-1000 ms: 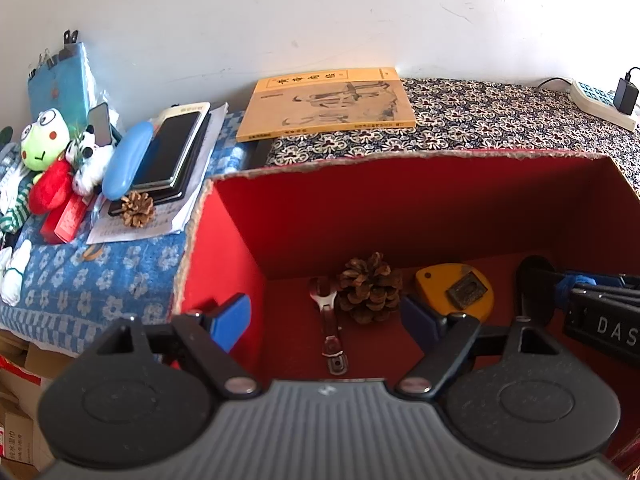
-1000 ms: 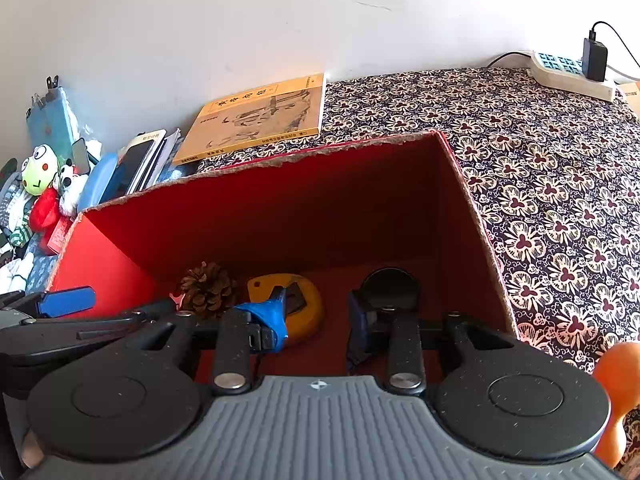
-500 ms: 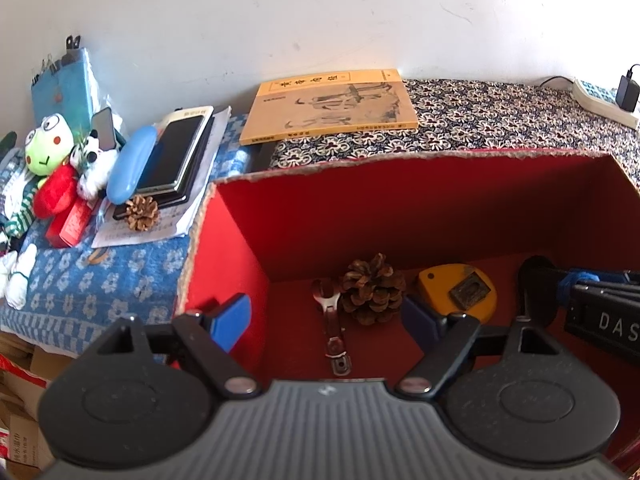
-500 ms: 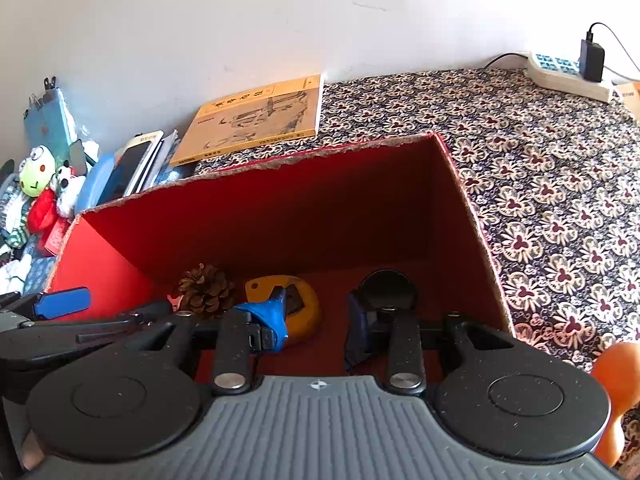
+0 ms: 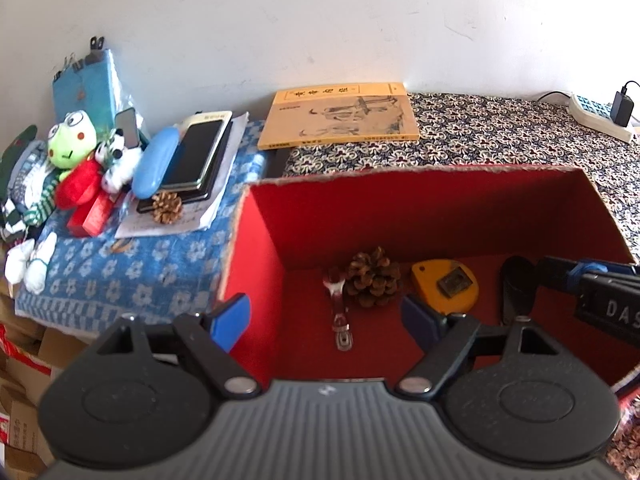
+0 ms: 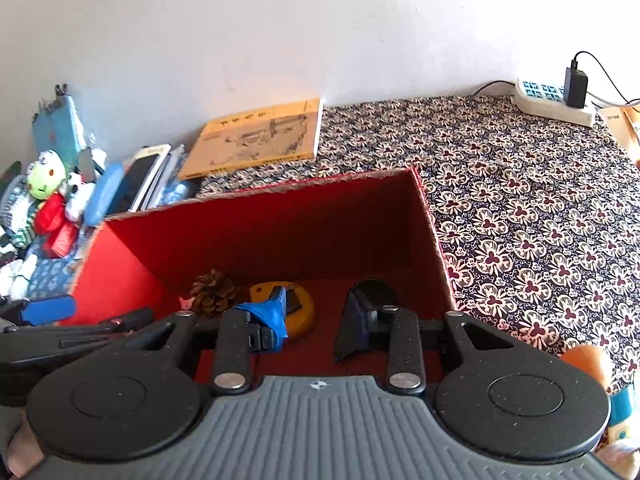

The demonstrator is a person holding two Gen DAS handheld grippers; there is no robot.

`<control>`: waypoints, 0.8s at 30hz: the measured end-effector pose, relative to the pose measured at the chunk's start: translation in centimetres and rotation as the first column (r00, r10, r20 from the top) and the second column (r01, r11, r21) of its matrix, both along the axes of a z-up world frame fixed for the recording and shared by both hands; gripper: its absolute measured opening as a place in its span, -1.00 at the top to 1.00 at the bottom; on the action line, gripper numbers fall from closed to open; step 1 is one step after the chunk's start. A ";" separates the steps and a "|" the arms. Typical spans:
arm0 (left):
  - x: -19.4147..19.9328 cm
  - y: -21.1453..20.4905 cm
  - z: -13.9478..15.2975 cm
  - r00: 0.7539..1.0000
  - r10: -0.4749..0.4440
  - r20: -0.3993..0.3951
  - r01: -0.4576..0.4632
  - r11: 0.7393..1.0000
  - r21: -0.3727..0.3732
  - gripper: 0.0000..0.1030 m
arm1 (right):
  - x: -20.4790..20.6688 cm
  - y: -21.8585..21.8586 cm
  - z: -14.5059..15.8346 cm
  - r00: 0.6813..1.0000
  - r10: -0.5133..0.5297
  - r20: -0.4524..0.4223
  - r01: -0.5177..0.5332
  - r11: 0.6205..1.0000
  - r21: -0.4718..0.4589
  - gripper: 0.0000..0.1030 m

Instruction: Organize rigid objects

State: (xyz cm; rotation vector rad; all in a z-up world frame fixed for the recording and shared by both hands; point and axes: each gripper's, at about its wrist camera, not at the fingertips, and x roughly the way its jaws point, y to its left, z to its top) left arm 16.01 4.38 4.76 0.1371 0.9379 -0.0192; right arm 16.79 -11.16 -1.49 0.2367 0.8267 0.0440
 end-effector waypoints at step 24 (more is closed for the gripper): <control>-7.5 -1.0 2.6 0.998 -0.020 -0.068 0.019 1.000 -0.008 -0.61 | -8.1 0.8 3.2 0.996 -0.009 0.091 0.008 1.000 0.018 0.66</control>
